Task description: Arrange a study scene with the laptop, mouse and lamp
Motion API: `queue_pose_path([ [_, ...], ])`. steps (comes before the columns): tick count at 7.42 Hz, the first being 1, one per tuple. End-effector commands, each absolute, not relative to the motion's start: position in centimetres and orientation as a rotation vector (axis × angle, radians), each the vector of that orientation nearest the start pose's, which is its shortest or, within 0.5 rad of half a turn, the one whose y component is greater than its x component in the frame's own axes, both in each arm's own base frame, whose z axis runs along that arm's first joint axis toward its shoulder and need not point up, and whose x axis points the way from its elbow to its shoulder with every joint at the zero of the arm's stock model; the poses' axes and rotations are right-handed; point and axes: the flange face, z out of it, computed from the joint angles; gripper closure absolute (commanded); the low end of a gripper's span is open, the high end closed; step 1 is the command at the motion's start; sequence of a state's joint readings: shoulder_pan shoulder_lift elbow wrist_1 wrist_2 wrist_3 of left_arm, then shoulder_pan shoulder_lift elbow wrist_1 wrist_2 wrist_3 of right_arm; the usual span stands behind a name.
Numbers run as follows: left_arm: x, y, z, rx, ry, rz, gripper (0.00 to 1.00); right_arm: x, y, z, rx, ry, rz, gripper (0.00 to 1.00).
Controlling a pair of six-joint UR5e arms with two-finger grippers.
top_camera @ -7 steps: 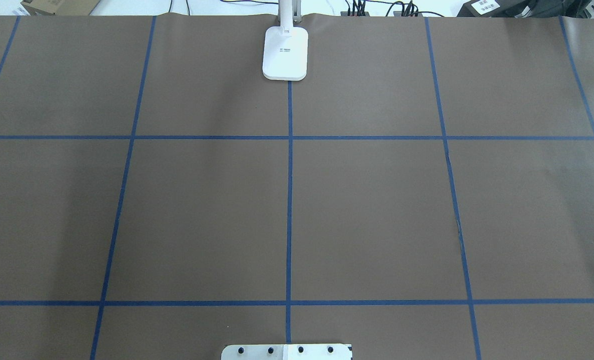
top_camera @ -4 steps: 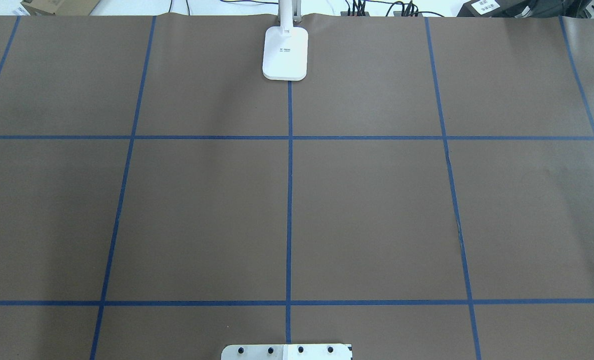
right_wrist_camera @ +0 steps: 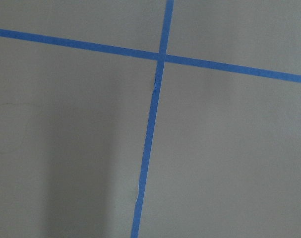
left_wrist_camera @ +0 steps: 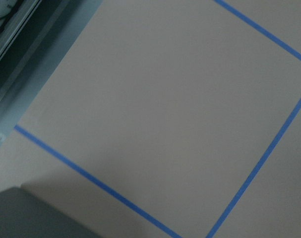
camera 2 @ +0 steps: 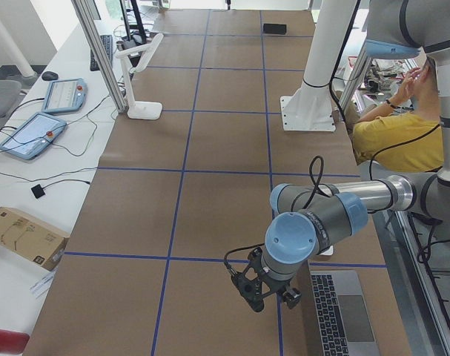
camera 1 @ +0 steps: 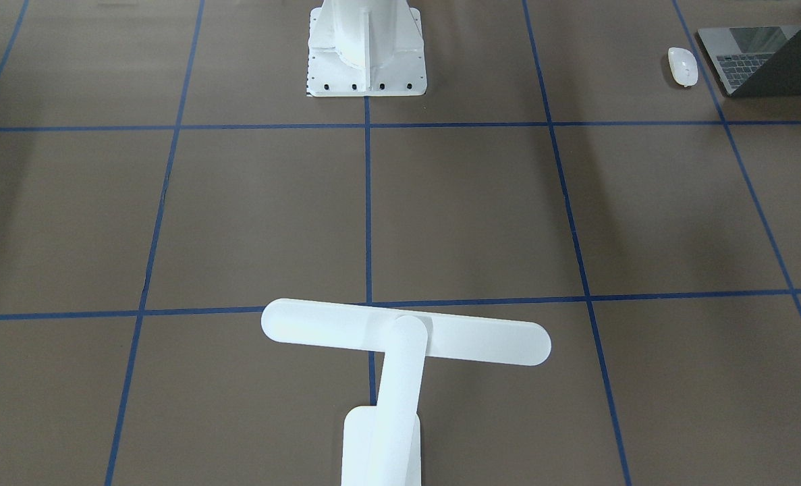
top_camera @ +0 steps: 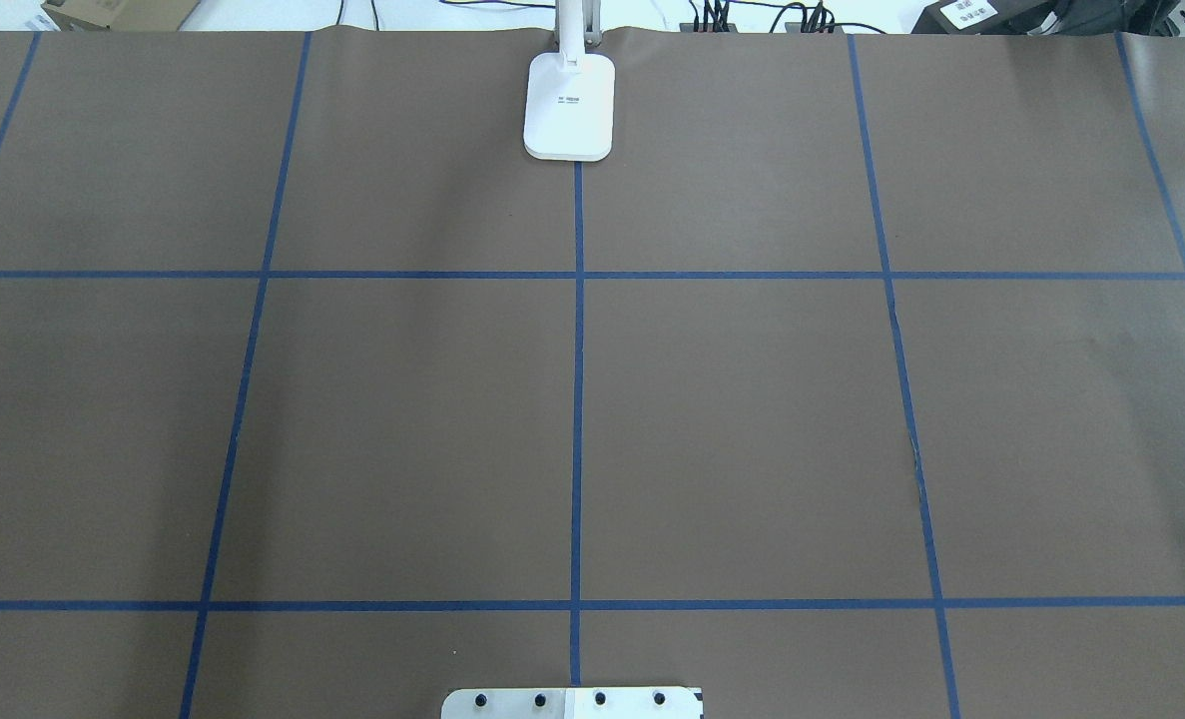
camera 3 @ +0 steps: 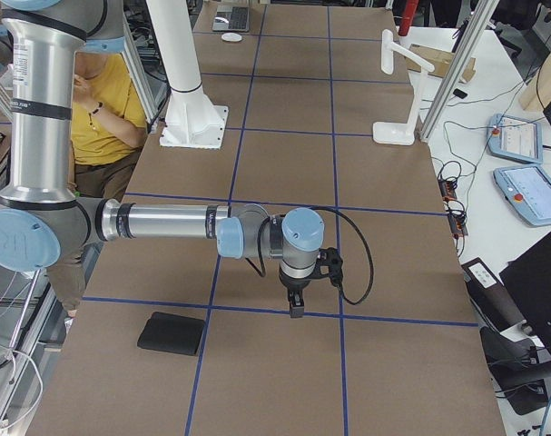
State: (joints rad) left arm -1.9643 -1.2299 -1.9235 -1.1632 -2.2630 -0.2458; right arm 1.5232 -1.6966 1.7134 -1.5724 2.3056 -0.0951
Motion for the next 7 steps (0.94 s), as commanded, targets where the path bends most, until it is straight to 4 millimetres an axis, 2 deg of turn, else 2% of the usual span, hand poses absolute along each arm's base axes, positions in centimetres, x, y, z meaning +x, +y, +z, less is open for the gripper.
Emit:
queue_pose_path([
  [1,-18.1,-22.4,66.9,-0.475,0.687,-0.957,0.06,4.6,-44.2,65.1,0.031,-0.735,-0.141,0.0],
  [3,-17.4,-18.6,68.5,-0.557,0.693,-1.088,0.05,4.6,-44.1,65.2,0.028,-0.733,-0.14,0.0],
  [4,-17.1,-17.4,69.1,-0.584,0.693,-1.117,0.05,4.6,-44.1,65.2,0.027,-0.733,-0.139,0.0],
  [6,-16.7,-15.9,70.0,-0.622,0.684,-1.173,0.07,4.6,-44.0,65.6,0.02,-0.734,-0.137,0.0],
  [7,-16.8,-16.0,70.2,-0.635,0.671,-1.21,0.07,4.6,-44.0,65.7,0.018,-0.734,-0.135,0.0],
])
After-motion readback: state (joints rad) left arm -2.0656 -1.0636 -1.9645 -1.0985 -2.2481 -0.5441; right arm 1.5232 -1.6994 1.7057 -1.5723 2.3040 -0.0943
